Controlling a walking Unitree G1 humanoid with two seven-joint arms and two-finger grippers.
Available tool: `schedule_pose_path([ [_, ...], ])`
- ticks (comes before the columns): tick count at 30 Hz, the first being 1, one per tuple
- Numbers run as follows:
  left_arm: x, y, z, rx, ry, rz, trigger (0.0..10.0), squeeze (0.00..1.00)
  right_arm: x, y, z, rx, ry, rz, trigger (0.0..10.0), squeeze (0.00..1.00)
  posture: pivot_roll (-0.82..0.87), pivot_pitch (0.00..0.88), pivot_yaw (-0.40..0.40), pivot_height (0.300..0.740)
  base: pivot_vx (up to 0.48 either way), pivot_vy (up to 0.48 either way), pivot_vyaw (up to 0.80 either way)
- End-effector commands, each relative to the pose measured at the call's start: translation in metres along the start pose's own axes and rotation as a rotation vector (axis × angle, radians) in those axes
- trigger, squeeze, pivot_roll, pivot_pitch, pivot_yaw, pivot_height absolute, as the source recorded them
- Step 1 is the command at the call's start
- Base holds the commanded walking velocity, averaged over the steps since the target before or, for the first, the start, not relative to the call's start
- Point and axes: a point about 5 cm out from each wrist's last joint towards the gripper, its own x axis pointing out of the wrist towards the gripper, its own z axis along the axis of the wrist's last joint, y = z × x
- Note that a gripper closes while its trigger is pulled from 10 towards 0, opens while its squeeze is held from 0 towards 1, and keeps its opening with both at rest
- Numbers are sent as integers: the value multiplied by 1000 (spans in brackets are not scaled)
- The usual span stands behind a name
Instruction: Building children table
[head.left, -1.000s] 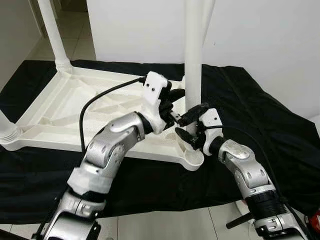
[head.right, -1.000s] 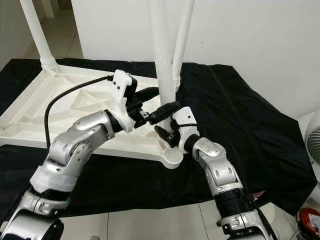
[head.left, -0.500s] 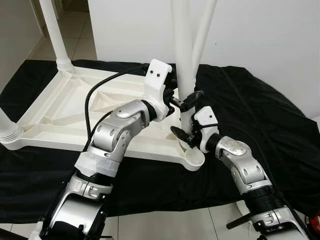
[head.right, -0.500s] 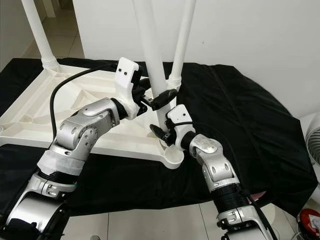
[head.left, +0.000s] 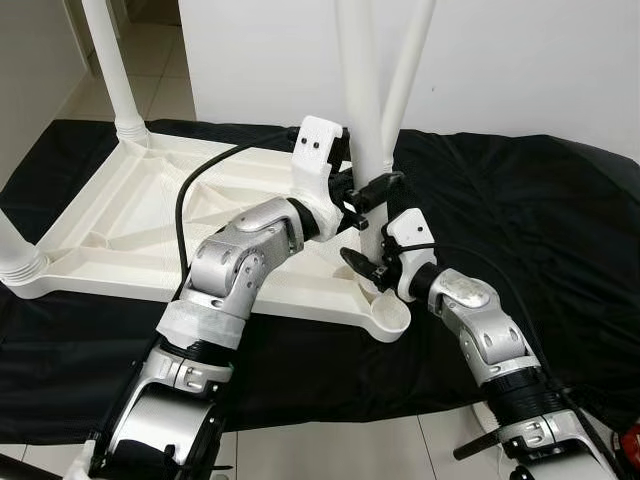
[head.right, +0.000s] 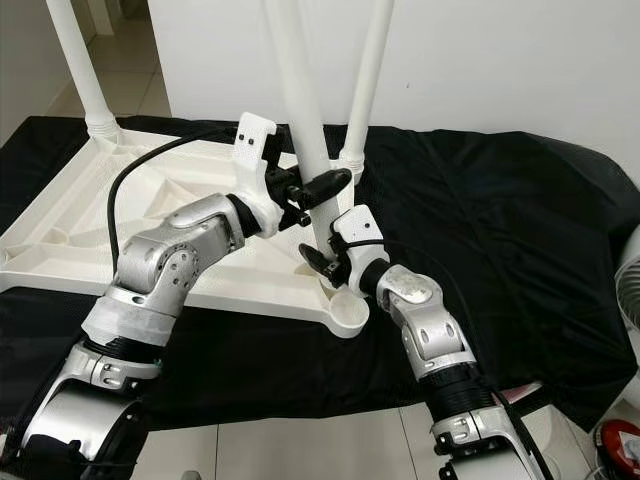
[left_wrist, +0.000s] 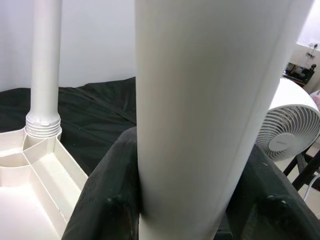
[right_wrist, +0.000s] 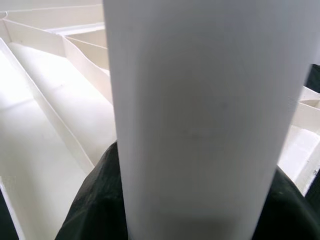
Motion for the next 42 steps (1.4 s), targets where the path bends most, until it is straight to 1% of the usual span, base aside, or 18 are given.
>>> schedule_pose_path([
  [1,0,-1,19,-33,-85,5,0,0,1,-1,1,19,-8,-15,10000,0,55,37,-59,740,0,0,0],
  [6,1,-3,24,-36,-96,2,0,0,5,-2,4,35,-15,-45,10000,0,57,38,-61,740,0,0,0],
  [7,2,-4,25,-30,-96,2,0,0,6,-2,4,47,-15,-45,10000,596,57,38,-61,740,0,0,0],
  [8,5,-5,28,-14,-92,20,10000,0,7,-4,6,59,-23,-58,10000,1000,59,38,-61,740,0,0,0],
  [12,11,-8,35,9,-98,51,10000,0,10,-9,11,45,-42,-119,10000,1000,58,39,-60,740,0,0,0],
  [13,15,-10,39,31,-101,71,10000,0,13,-13,15,16,-47,-167,10000,1000,59,38,-60,740,0,0,0],
  [17,17,-11,41,48,-100,87,10000,0,16,-15,18,-10,-48,-200,10000,1000,59,38,-60,740,0,0,0],
  [18,19,-11,42,70,-93,105,10000,0,18,-15,21,-36,-47,-220,10000,0,61,38,-61,740,0,0,0],
  [19,22,-12,42,94,-84,131,10000,0,21,-14,24,-62,-47,-246,10000,0,61,37,-60,740,0,0,0],
  [25,29,-19,38,142,-64,171,10000,0,30,-10,27,-88,-42,-284,10000,0,62,34,-60,740,0,0,0],
  [28,35,-23,34,149,-58,212,10000,0,36,-5,30,-102,-44,-320,10000,0,65,29,-62,740,0,0,0],
  [31,37,-24,33,151,-57,228,10000,0,39,-4,30,-107,-45,-336,10000,0,66,26,-63,740,0,0,0],
  [33,38,-25,31,158,-57,249,10000,0,41,-3,32,-100,-48,-366,10000,0,66,26,-63,740,0,0,0],
  [35,40,-22,30,162,-58,298,10000,0,45,-1,34,-68,-73,-433,10000,0,70,20,-65,740,0,0,0],
  [36,40,-22,30,162,-58,298,10000,0,45,-1,34,-68,-73,-433,10000,0,70,20,-65,740,0,0,0],
  [37,40,-20,32,165,-66,319,10000,0,45,-1,34,-48,-84,-490,10000,0,71,20,-65,740,0,0,0],
  [38,40,-20,32,165,-66,319,10000,0,45,-1,34,-48,-84,-490,10000,0,71,20,-65,740,0,0,0],
  [42,42,-19,37,163,-84,338,10000,0,41,-6,33,4,-122,-648,10000,0,72,15,-67,740,0,0,0],
])
